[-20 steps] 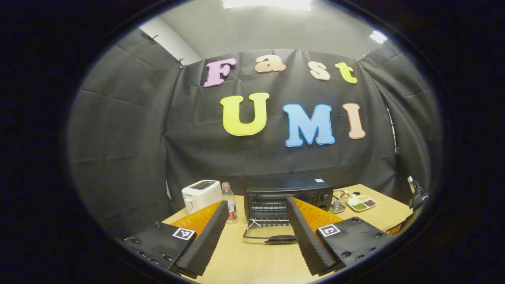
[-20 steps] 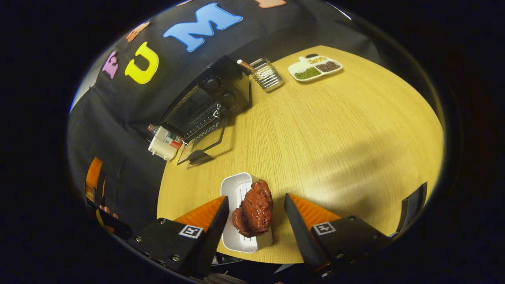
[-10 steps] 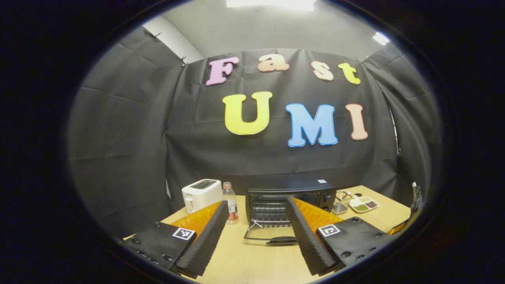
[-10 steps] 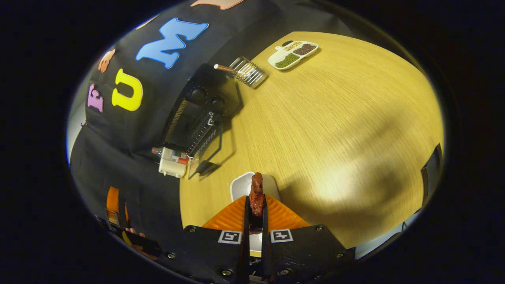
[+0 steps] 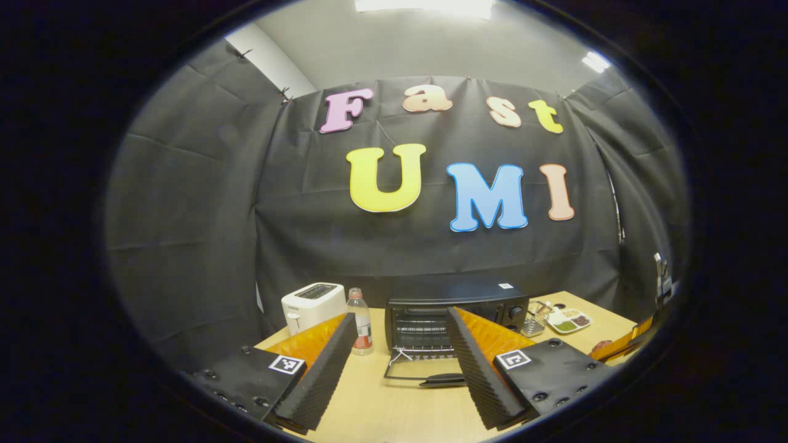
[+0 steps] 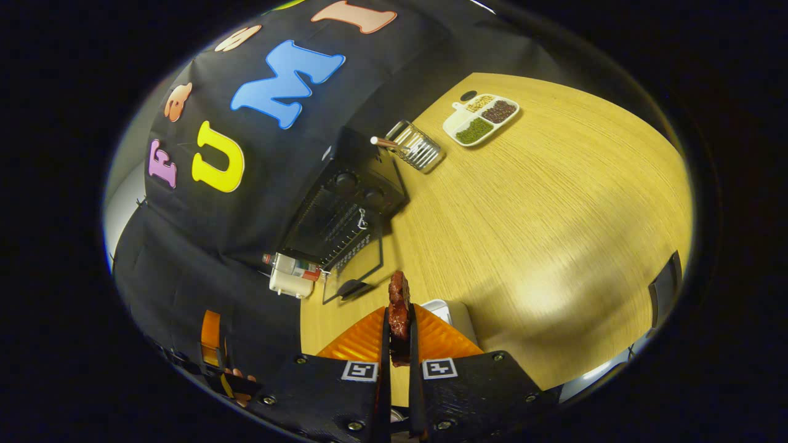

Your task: Open the electric oven with the left hand, put the food in, and close the electric oven.

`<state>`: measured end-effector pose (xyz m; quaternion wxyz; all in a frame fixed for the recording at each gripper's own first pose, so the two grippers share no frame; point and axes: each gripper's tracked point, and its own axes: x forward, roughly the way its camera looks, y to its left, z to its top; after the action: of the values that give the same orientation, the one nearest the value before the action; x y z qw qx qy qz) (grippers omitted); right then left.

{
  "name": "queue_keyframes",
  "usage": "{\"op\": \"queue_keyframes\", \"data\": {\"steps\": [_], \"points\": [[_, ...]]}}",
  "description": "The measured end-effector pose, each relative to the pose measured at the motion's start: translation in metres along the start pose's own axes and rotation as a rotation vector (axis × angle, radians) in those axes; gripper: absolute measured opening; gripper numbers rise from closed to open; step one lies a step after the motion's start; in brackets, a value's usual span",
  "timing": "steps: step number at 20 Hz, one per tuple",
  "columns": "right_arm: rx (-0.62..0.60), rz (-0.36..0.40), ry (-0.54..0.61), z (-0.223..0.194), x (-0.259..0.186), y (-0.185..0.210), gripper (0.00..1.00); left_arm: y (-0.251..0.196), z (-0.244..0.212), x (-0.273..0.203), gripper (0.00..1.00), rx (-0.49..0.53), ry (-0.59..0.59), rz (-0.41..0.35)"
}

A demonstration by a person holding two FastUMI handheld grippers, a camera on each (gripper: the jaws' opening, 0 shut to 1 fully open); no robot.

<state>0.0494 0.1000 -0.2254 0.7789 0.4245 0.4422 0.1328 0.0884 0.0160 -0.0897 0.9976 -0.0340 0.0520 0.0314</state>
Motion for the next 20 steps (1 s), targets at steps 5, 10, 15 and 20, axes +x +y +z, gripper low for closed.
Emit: {"op": "queue_keyframes", "data": {"steps": [5, 10, 15, 20], "points": [[-0.018, 0.071, -0.03, 0.019, 0.026, 0.049, 0.12, 0.017, -0.005, 0.011, 1.0, 0.0, 0.006, 0.007], [0.013, 0.129, -0.058, 0.027, 0.06, 0.089, 0.12, 0.051, -0.011, 0.022, 1.0, -0.017, 0.012, 0.046], [-0.017, 0.147, -0.084, 0.034, 0.107, 0.117, 0.12, 0.081, -0.022, 0.034, 1.0, -0.028, 0.033, 0.073], [-0.019, 0.175, -0.142, 0.049, 0.159, 0.144, 0.12, 0.107, -0.032, 0.043, 1.0, -0.008, 0.053, 0.087]]}}
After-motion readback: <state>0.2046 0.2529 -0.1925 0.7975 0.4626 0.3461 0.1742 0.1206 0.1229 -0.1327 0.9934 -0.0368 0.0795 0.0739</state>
